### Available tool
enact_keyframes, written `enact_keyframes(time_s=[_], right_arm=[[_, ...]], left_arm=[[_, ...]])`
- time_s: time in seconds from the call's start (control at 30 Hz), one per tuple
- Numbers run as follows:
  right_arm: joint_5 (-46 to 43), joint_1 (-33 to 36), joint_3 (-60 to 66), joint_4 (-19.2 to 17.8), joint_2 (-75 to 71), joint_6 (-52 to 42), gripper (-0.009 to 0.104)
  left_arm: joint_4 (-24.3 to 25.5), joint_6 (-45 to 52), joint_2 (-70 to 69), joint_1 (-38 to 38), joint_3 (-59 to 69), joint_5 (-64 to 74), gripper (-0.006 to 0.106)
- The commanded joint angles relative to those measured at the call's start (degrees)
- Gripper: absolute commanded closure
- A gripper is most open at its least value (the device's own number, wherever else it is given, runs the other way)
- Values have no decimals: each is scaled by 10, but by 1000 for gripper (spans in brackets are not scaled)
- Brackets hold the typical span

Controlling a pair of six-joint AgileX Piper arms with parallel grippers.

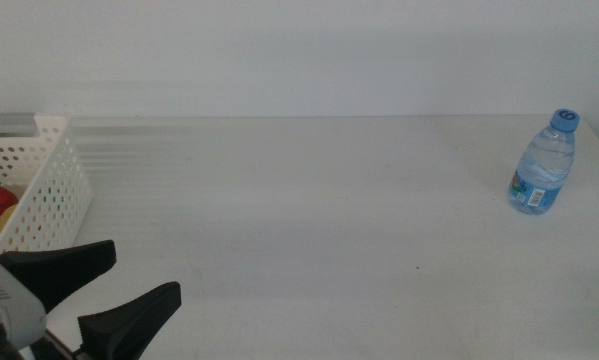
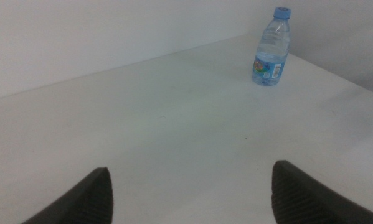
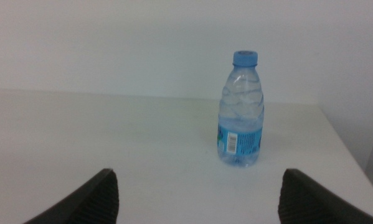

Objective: Use arms to grab the bottles and put them into the dustbin to the left of the table.

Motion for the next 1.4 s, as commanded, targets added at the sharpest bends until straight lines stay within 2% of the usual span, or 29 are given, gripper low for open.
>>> enact_keyframes(time_s=[0.0, 0.17, 0.37, 0.67, 1.0, 1.1, 1.23, 1.37], right_arm=[[-77, -3, -8, -13, 21, -8, 28], [-182, -3, -30, -32, 124, -7, 28], [-267, -3, -68, -66, 273, -7, 28], [-433, -3, -70, -66, 438, 0, 28], [-545, -3, -70, -62, 598, 32, 28], [-606, -3, -70, -48, 652, 22, 28], [-705, -3, -74, 2, 738, -12, 26], [-766, -3, -105, 49, 819, -39, 18]], left_arm=[[0, -4, 1, 0, -14, -46, 21], [0, -4, 1, 0, -14, -46, 21], [0, -4, 1, 0, -14, -46, 21], [0, -4, 1, 0, -14, -46, 21], [0, -4, 1, 0, -14, -46, 21], [0, -4, 1, 0, -14, -46, 21], [0, -4, 1, 0, -14, -46, 21], [0, -4, 1, 0, -14, -46, 21]])
